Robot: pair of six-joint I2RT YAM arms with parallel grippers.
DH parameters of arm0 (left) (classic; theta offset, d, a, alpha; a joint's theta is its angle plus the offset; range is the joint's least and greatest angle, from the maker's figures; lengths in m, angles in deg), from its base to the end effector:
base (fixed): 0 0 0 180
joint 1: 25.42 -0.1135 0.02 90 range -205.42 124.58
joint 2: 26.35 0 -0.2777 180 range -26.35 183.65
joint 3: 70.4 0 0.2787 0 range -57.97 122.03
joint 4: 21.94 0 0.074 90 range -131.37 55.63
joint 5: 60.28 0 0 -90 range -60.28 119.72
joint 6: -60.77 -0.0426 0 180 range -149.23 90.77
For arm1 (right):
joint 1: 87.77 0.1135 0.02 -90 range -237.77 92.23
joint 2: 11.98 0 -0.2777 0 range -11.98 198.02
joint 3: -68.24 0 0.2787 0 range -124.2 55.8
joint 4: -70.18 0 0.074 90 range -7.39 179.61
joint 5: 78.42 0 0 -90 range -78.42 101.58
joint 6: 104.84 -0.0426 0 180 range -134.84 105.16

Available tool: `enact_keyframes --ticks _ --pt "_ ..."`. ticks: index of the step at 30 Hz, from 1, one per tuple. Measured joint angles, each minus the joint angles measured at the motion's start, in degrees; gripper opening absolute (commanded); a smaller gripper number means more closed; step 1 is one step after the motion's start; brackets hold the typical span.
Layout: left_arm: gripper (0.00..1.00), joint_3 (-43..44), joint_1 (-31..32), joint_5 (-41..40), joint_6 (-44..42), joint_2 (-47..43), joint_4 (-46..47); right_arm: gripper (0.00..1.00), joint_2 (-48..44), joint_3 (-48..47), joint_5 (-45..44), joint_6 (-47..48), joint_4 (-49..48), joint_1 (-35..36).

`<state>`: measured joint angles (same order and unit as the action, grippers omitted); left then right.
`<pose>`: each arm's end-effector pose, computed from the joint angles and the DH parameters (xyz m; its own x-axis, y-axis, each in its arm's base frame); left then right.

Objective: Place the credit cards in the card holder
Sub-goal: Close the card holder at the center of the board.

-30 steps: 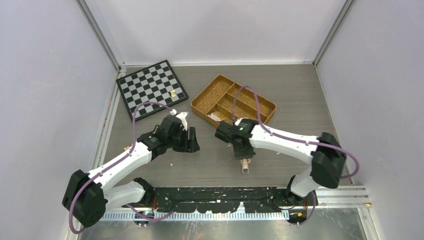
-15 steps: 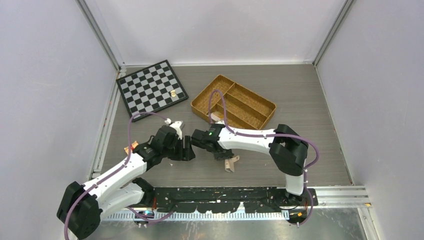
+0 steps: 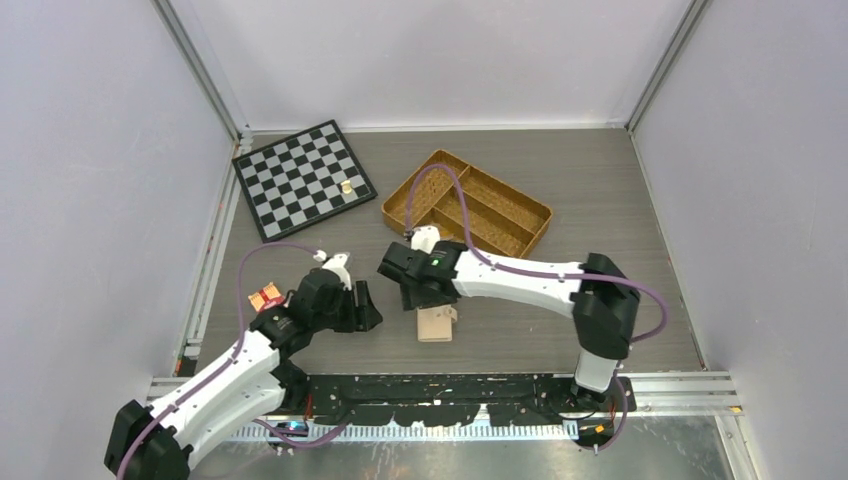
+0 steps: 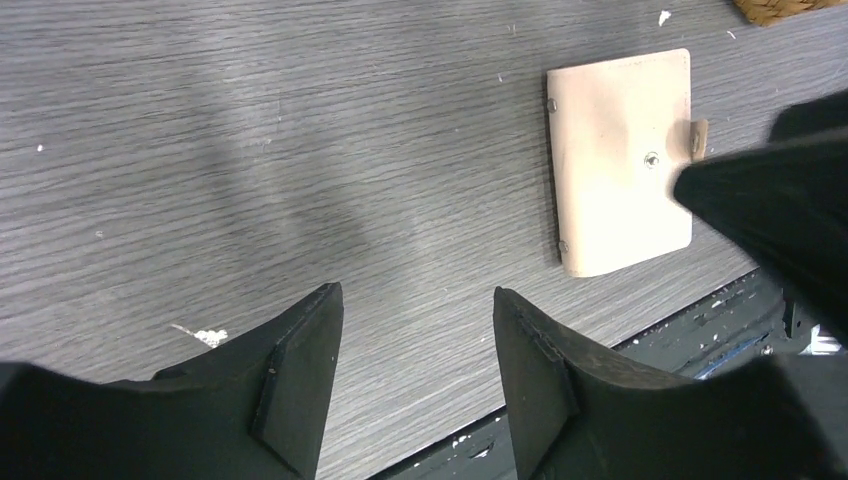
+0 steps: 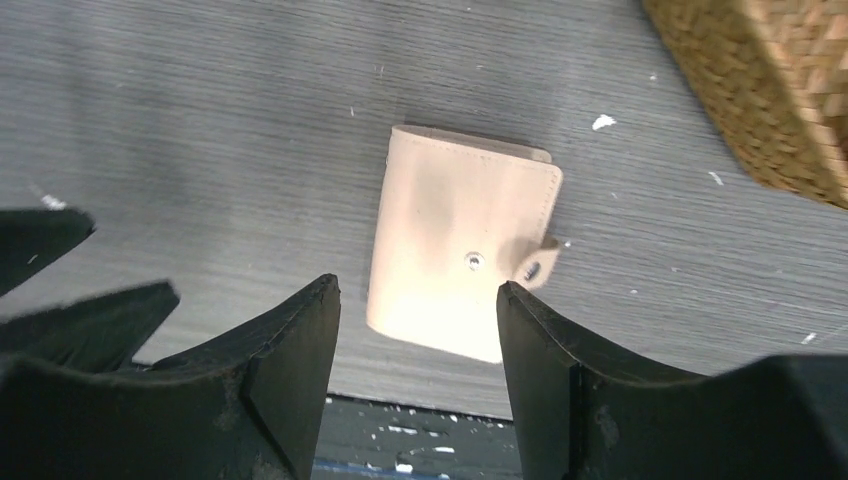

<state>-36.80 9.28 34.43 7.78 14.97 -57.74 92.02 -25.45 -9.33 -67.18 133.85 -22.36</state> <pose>0.1395 -0.1008 0.1792 -0.8231 -0.1598 -0.5450 0.1514 0.8632 -0.4816 0.1773 0.3508 0.2237 -0.8844 -0.1554 -0.4402 -0.1773 0.9841 0.0089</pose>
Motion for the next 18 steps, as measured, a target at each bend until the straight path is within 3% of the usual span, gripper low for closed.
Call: enact_keyframes --ticks 8,12,18 --pt "0.56 0.17 4.37 -0.15 4.57 9.55 4.5 0.59 -13.79 8.33 -0.63 2.54 -0.9 -3.3" --pt "0.57 2.45 8.92 -0.66 6.32 16.35 7.96 0.57 -15.19 12.5 -0.55 2.27 -1.4 -5.95" --pt "0.57 6.78 10.58 -0.63 7.13 24.98 14.47 0.57 -14.95 14.91 1.31 1.18 -3.21 -6.1"
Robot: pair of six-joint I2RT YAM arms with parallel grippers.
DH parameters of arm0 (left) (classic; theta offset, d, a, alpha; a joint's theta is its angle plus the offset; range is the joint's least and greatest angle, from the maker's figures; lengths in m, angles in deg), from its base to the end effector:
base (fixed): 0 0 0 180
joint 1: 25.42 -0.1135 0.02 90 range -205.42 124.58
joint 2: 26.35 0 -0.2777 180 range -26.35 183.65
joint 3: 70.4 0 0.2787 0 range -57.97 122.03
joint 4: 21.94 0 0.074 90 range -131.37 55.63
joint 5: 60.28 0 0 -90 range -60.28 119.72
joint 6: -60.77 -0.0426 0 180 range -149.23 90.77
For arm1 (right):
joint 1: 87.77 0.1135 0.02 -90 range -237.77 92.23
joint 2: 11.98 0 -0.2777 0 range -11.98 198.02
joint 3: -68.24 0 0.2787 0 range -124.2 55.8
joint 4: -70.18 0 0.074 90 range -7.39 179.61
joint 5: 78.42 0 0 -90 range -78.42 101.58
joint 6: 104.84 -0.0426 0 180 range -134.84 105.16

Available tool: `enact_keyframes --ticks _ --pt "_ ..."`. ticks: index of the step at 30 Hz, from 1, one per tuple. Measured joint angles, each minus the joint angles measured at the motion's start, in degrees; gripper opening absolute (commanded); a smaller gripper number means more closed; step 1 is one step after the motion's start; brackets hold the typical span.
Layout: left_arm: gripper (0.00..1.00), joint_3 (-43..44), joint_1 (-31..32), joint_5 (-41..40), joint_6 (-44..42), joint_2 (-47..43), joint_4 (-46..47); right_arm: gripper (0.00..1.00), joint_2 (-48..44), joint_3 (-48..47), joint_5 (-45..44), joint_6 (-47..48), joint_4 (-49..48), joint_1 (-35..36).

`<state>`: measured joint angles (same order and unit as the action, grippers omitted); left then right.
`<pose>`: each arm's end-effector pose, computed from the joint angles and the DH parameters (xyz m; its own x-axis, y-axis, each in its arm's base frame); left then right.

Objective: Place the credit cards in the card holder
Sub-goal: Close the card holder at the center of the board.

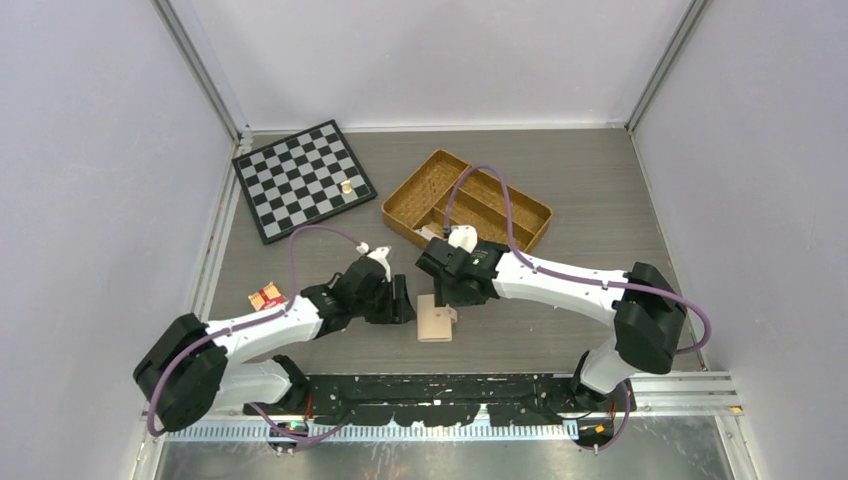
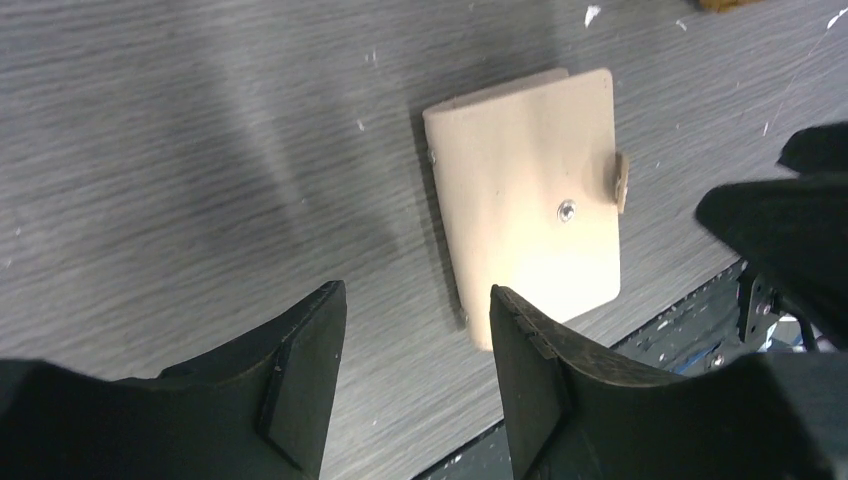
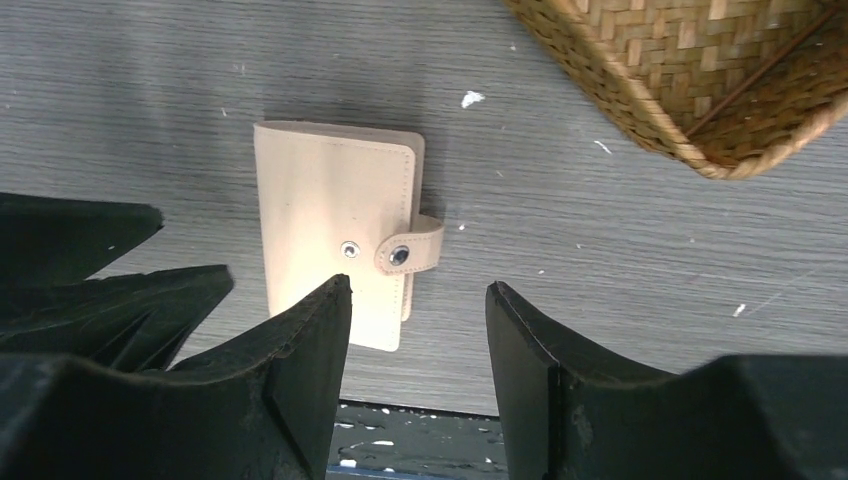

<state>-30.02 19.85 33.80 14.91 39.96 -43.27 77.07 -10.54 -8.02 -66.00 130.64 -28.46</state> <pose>0.1654 -0.1713 0.1604 -0.8881 -0.0905 -0.4507 0.1730 0.8425 -0.5101 0.1793 0.2742 0.2337 -0.8891 -0.0604 -0.4536 -0.0974 0.9935 0.0585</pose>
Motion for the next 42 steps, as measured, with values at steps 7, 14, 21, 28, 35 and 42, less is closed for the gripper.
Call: enact_keyframes --ticks 7,14,21,28,35,42 --pt "0.57 0.81 1.22 0.02 0.5 6.64 4.79 0.51 2.56 0.28 1.7 -1.46 -2.45 0.0" --pt "0.57 2.69 2.84 0.07 0.5 10.34 7.69 0.47 6.23 0.9 2.78 -3.04 -4.48 -0.02" --pt "0.55 3.65 3.76 0.0 0.46 12.17 9.14 0.33 6.88 2.23 2.78 -4.31 -5.18 -0.02" --pt "0.44 4.83 5.4 -1.81 0.17 13.66 8.76 0.13 6.95 3.39 2.78 -5.16 -6.69 -0.02" --pt "0.34 6.43 7.67 -5.35 -0.35 15.21 7.26 0.0 5.31 5.99 2.69 -6.21 -8.33 -0.44" --pt "0.31 8.31 9.18 -7.67 -1.07 16.61 6.47 0.01 -0.98 13.33 2.62 -5.55 -13.46 -0.11"
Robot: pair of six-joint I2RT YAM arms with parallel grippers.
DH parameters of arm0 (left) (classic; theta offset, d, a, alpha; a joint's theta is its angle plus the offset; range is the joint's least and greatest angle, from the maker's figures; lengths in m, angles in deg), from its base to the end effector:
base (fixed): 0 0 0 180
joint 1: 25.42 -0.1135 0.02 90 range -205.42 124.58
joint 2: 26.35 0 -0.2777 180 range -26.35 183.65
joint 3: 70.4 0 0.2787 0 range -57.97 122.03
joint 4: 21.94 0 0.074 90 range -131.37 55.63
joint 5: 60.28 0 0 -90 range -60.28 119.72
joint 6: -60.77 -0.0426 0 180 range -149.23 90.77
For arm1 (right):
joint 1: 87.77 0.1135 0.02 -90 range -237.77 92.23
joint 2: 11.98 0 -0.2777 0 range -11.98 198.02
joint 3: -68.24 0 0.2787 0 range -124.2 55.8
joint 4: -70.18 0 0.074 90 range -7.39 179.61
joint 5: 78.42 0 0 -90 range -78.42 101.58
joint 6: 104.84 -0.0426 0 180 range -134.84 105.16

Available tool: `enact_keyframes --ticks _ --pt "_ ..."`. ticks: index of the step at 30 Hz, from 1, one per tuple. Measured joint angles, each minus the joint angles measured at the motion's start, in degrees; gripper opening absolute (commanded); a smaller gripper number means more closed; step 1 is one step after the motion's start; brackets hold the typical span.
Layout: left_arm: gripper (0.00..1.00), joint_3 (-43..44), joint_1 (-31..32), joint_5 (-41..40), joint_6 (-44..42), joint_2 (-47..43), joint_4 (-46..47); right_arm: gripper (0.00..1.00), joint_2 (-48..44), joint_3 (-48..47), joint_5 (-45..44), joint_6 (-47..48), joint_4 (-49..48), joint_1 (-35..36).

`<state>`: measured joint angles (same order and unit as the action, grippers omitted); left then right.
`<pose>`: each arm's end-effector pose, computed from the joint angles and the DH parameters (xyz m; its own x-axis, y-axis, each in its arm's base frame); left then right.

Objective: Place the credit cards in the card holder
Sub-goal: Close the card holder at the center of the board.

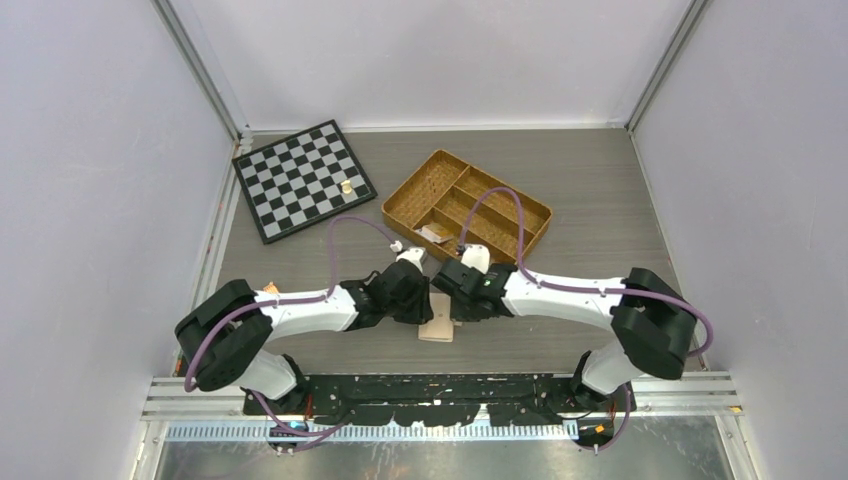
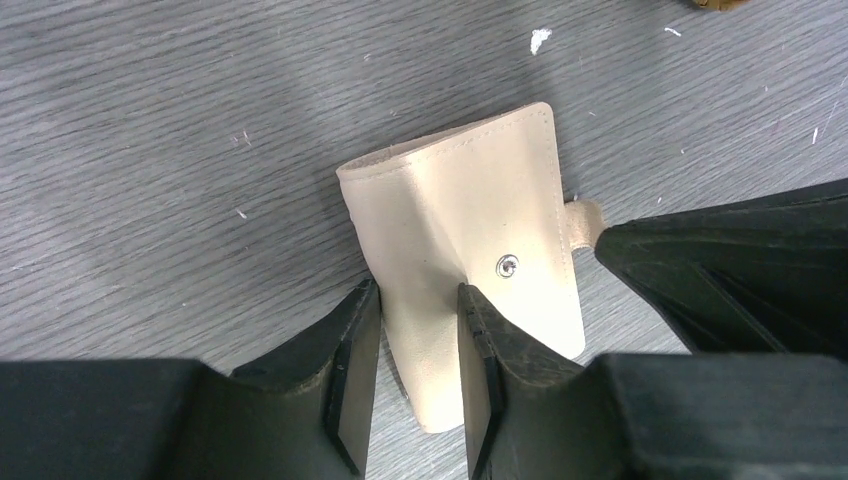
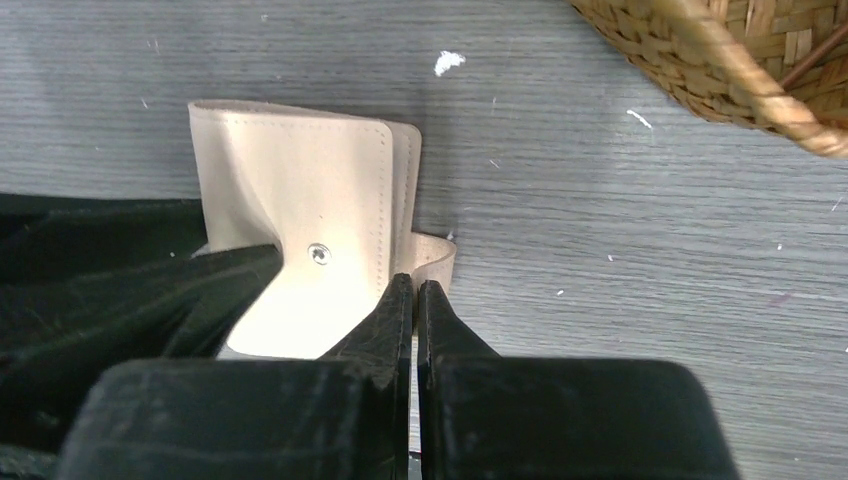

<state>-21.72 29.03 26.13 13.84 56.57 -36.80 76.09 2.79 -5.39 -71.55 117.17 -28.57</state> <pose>0.1722 -0.2364 0.1442 -0.8593 0.0302 -0.5106 0.2757 0.8682 -0.4125 0.1683 0.2581 0.1763 -0.9067 0.0405 -0.4199 -0.0212 0.9898 0.1411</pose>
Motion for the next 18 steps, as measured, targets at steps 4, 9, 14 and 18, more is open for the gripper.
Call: enact_keyframes --ticks 4,9,14,18 --pt "0.3 0.04 0.04 -0.09 0.0 0.0 0.02 0.17 -4.72 5.01 0.83 0.87 -4.24 -0.13" --pt "0.3 0.07 0.07 -0.07 0.0 0.0 0.04 0.32 -7.39 6.78 2.16 1.68 -6.86 -0.17" --pt "0.3 0.07 0.07 -0.09 0.0 -0.02 0.04 0.38 -7.85 6.8 2.38 2.14 -7.91 -0.17" --pt "0.3 0.07 0.07 -0.09 0.0 -0.04 0.04 0.34 -7.85 6.8 2.36 2.25 -7.87 -0.17"
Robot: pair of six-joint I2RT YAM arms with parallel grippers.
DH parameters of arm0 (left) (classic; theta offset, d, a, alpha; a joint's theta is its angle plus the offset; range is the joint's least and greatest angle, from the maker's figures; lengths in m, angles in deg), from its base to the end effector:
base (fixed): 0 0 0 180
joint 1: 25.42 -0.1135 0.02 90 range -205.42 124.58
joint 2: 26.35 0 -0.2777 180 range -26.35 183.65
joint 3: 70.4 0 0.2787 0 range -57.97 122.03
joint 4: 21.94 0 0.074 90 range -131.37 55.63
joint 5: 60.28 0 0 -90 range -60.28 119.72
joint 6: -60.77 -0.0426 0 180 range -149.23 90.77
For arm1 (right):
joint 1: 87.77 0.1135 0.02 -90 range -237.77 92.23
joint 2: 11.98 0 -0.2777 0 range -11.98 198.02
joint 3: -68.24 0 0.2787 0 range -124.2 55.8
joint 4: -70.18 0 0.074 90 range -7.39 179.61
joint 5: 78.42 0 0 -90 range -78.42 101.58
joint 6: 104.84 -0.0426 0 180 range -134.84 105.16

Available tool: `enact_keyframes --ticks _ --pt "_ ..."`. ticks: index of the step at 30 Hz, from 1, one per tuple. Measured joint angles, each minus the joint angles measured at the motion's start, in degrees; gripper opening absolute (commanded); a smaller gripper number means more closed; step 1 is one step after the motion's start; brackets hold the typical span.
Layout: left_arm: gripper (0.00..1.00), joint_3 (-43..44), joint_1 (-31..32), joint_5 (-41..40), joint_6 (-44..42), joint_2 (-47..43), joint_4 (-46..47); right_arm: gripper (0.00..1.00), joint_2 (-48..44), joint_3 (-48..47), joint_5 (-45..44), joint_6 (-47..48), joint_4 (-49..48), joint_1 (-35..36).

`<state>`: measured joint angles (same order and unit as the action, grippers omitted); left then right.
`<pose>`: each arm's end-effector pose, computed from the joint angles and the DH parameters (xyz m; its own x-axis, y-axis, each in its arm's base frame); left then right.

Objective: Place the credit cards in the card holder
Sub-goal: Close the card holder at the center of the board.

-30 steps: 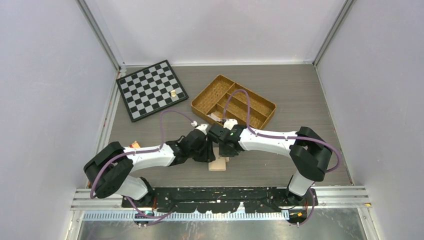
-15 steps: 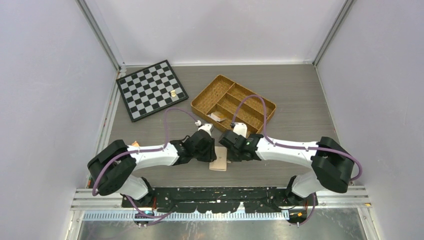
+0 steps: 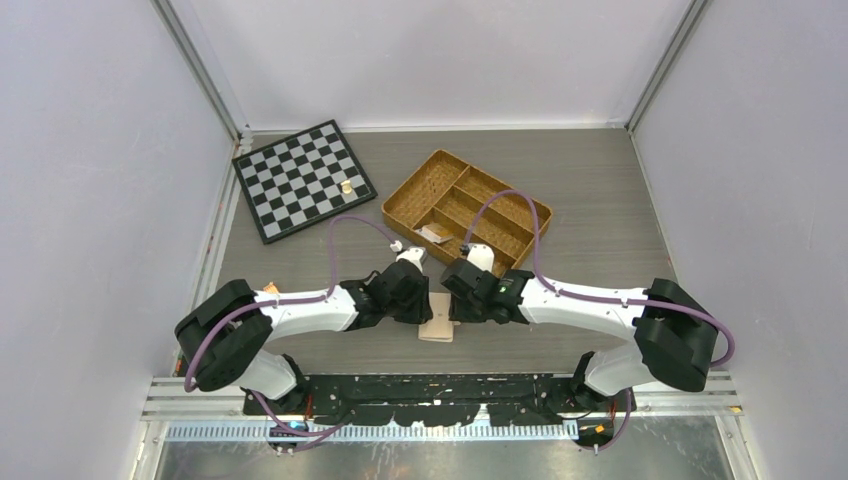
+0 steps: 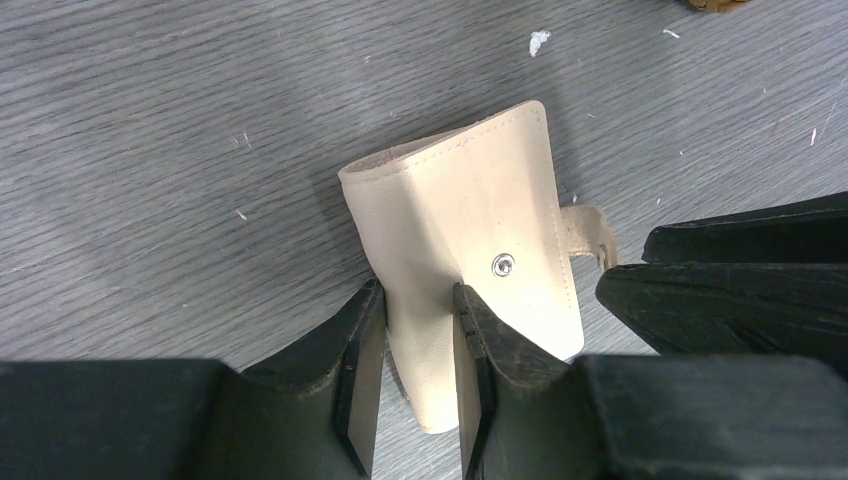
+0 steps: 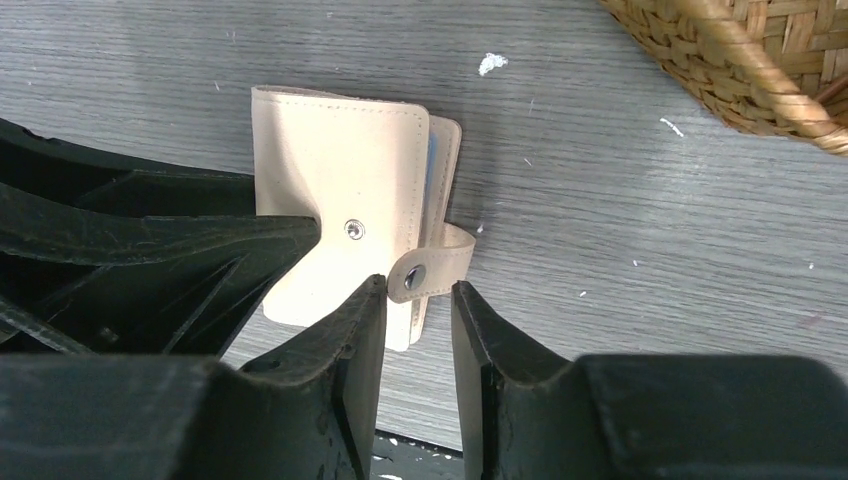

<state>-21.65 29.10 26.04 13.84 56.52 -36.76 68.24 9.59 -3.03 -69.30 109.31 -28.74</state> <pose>0.1722 -0.2368 0.1449 -0.8579 0.0296 -0.5129 0.2769 0.8675 -0.4132 0.1576 0.2418 0.1842 -0.8843 0.0567 -0.4635 -0.0802 0.9594 0.2704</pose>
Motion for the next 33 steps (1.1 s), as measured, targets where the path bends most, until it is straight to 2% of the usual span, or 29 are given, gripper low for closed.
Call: enact_keyframes --ticks 8,13,16,24,33 --pt "0.3 0.0 0.0 0.0 0.0 0.0 0.0 0.29 0.0 0.0 -0.07 0.13 0.59 0.0" --pt "0.3 0.0 0.0 0.0 0.0 0.0 0.0 0.14 0.02 0.0 -0.15 0.26 0.7 0.0" --pt "0.3 0.0 0.0 0.0 0.0 0.0 0.0 0.01 0.02 0.0 -0.31 0.31 0.79 0.0" --pt "0.29 0.0 0.0 0.0 0.0 0.0 0.0 0.0 -0.44 0.96 -0.52 0.35 0.2 0.0" --pt "0.29 0.0 0.0 -0.02 0.0 0.0 0.0 0.0 -7.32 4.13 -3.91 -0.5 3.04 -0.17"
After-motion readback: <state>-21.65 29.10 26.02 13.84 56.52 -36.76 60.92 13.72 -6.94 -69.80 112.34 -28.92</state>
